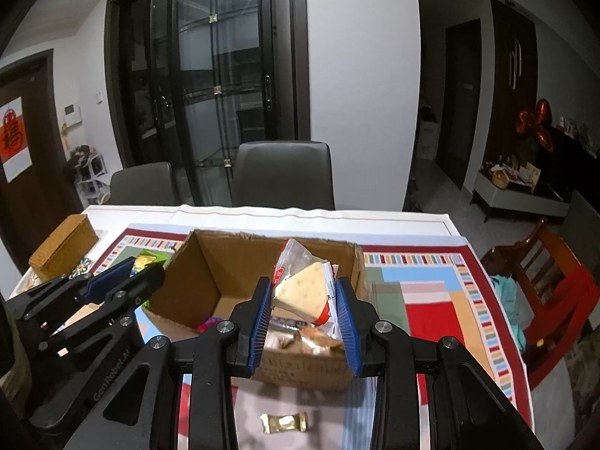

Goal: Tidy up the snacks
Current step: 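Lift the pastry and green packet over the cardboard box with both tools, then open both tools to drop the snacks into the cardboard box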

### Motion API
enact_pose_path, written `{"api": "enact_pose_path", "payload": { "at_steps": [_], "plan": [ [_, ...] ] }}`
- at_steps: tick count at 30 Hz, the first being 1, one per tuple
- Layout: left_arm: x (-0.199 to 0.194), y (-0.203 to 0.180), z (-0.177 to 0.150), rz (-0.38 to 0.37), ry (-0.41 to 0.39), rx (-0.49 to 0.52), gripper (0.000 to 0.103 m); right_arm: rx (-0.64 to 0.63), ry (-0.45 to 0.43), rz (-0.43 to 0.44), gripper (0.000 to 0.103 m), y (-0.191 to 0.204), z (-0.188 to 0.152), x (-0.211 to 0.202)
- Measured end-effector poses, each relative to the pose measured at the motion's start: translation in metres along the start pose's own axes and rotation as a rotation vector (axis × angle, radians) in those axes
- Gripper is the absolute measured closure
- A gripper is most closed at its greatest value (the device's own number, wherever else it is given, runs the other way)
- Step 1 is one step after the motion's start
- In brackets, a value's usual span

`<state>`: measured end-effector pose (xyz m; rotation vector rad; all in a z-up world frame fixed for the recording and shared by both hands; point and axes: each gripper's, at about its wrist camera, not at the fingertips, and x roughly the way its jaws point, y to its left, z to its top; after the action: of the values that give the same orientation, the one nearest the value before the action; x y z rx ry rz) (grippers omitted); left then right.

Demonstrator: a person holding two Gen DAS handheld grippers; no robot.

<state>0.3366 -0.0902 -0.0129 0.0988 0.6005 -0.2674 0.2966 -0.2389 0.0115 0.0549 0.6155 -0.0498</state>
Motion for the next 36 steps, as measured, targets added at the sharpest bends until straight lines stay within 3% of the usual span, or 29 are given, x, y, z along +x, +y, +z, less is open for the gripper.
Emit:
{"api": "enact_pose_path", "payload": {
  "at_steps": [10,32,36],
  "plan": [
    [0.021,0.004,0.011,-0.002,0.005,0.014,0.082,-0.019,-0.023,-0.004,0.068,0.004,0.015,0.012],
    [0.067,0.011,0.012,0.005,0.075,0.011,0.081,-0.045,0.065,-0.007,0.067,0.007,0.011,0.058],
    [0.066,0.012,0.013,0.004,0.083,0.003,0.07,-0.041,0.072,-0.004,0.052,0.006,0.013,0.059]
  ]
}}
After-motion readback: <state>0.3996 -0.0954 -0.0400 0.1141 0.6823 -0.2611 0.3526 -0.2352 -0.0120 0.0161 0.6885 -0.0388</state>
